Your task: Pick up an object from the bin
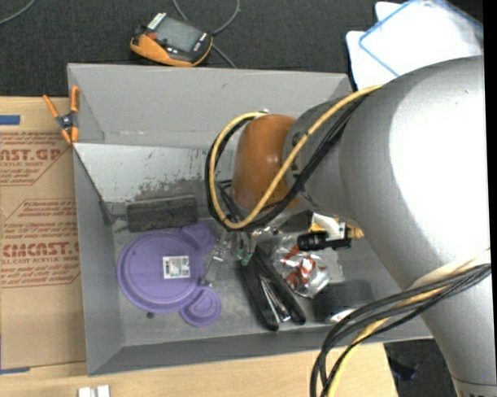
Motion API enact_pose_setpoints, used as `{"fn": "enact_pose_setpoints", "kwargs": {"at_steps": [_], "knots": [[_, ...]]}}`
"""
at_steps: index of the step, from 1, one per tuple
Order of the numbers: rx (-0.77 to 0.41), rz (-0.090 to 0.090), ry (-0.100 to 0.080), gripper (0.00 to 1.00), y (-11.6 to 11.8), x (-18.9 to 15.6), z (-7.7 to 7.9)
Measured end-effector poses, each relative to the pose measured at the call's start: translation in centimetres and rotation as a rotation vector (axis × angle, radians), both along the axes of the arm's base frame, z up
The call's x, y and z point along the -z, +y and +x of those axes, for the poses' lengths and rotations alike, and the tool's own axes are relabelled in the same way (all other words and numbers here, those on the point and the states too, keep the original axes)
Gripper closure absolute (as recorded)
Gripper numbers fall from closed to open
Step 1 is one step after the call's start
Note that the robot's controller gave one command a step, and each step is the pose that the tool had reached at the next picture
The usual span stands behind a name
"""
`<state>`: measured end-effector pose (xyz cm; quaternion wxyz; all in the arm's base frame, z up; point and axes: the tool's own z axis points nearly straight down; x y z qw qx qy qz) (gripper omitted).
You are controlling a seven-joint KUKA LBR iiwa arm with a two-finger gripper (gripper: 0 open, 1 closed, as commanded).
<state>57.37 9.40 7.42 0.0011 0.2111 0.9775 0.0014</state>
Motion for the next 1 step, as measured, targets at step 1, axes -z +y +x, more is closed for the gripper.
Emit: {"fn": "enact_pose_setpoints", "kwargs": {"at_steps": [1], "knots": [[0.155,0.000,0.006,0.00,1.09,0.18,-3.05]]}}
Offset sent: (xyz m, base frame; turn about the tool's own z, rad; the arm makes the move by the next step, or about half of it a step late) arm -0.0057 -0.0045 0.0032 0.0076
